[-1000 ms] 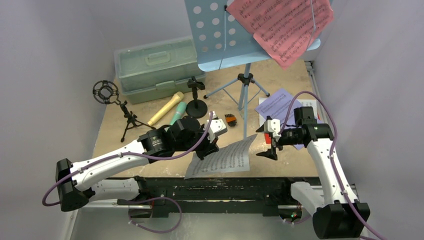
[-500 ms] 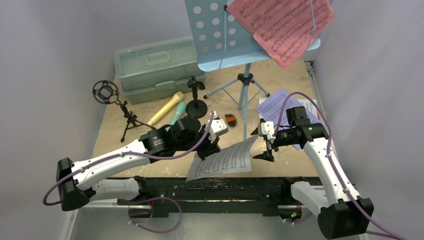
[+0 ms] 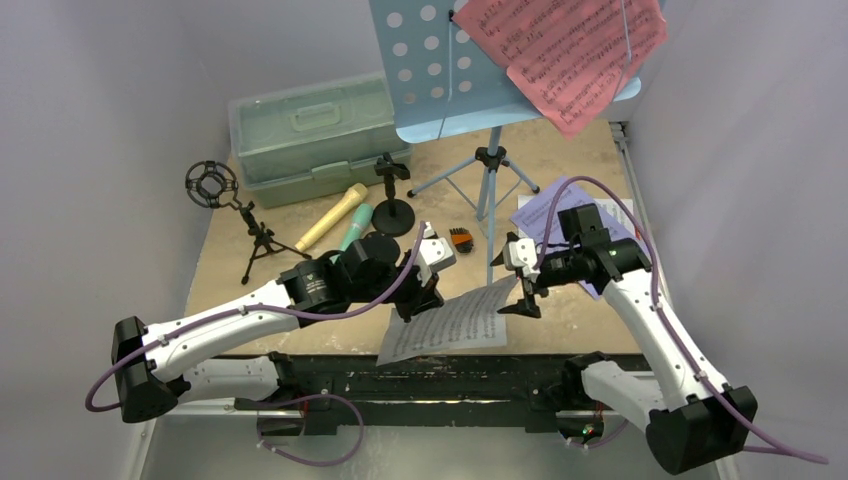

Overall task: Pack up the instrument practice props
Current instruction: Place the sheet music at the center of the board.

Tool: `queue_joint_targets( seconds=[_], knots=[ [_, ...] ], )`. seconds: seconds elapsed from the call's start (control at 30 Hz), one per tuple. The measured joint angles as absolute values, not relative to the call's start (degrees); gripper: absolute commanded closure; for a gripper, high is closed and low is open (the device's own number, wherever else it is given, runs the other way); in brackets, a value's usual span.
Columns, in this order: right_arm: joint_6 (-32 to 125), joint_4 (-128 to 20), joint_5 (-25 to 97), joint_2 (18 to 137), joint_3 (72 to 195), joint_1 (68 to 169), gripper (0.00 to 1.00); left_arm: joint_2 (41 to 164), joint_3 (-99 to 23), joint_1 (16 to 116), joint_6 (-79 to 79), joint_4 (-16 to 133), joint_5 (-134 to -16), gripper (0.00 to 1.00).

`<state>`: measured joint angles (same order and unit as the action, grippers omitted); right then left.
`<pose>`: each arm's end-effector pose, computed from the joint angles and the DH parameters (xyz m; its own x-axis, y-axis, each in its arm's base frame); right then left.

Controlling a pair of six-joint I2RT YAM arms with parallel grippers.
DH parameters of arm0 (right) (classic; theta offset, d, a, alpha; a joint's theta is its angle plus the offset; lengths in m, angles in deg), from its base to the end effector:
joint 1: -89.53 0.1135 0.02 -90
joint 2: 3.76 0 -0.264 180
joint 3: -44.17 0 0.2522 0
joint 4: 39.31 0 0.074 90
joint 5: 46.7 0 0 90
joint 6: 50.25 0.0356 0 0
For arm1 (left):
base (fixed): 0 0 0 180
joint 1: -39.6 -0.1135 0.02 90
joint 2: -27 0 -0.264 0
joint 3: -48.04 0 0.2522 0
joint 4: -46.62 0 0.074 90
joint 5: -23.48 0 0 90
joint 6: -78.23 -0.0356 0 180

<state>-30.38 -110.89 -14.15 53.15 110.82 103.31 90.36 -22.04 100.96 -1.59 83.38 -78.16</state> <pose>0.1564 0.0693 0.2952 0.1929 -0.4737 -0.8593 -0.9802 -0.0521 -0.1913 0.1118 -0.2196 0.3245 -0.4029 0.3766 -0.8342 0.8861 0.3888 -0.2524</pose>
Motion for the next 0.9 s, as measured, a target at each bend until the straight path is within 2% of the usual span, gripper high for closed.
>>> queue_joint_targets(
  seconds=[0.13,0.23,0.3,0.33,0.4,0.43,0.47,0.6,0.63,0.73,0.87,0.9],
  knots=[
    [-26.7,-108.5,-11.3,54.0,111.9,107.6,0.03,90.3,-22.0,101.0,-0.9,83.1,-78.6,1.00],
    [-24.0,-106.1,-8.9,54.7,112.0,110.0,0.13,90.2,-22.0,101.0,-0.4,82.9,-78.8,1.00],
    [-22.0,-104.4,-7.3,55.3,111.9,111.6,0.28,90.0,-22.0,101.0,-0.3,82.6,-78.8,1.00],
    [-21.1,-103.5,-6.7,55.5,111.8,112.3,0.42,89.9,-22.0,101.0,-0.3,82.4,-78.8,1.00],
    [-19.6,-102.3,-5.6,56.0,111.5,113.4,0.78,89.6,-22.0,101.0,-0.3,82.2,-78.7,1.00],
    [-19.0,-101.9,-5.2,56.3,111.4,113.7,0.92,89.5,-22.0,101.0,-0.3,82.3,-78.7,1.00],
    [-18.5,-101.7,-5.1,56.6,111.4,113.9,1.00,89.3,-22.0,101.0,-0.3,82.2,-78.7,1.00],
    [-16.6,-102.4,-4.0,58.5,111.7,113.9,1.00,88.9,-22.0,101.0,-0.4,82.2,-77.8,1.00],
    [-16.5,-103.2,-3.6,59.2,112.2,113.9,1.00,88.8,-22.0,101.0,-0.4,82.2,-77.4,0.95],
    [-16.4,-105.9,-1.0,60.9,114.9,114.0,1.00,88.3,-22.0,101.0,-0.9,82.3,-76.0,0.57],
    [-16.4,-110.0,3.4,61.5,118.2,114.0,1.00,87.2,-22.1,101.0,-2.2,83.1,-72.7,0.33],
    [-16.4,-111.1,4.9,61.4,118.8,114.0,1.00,86.8,-22.1,101.0,-2.9,83.7,-71.6,0.24]
  ],
)
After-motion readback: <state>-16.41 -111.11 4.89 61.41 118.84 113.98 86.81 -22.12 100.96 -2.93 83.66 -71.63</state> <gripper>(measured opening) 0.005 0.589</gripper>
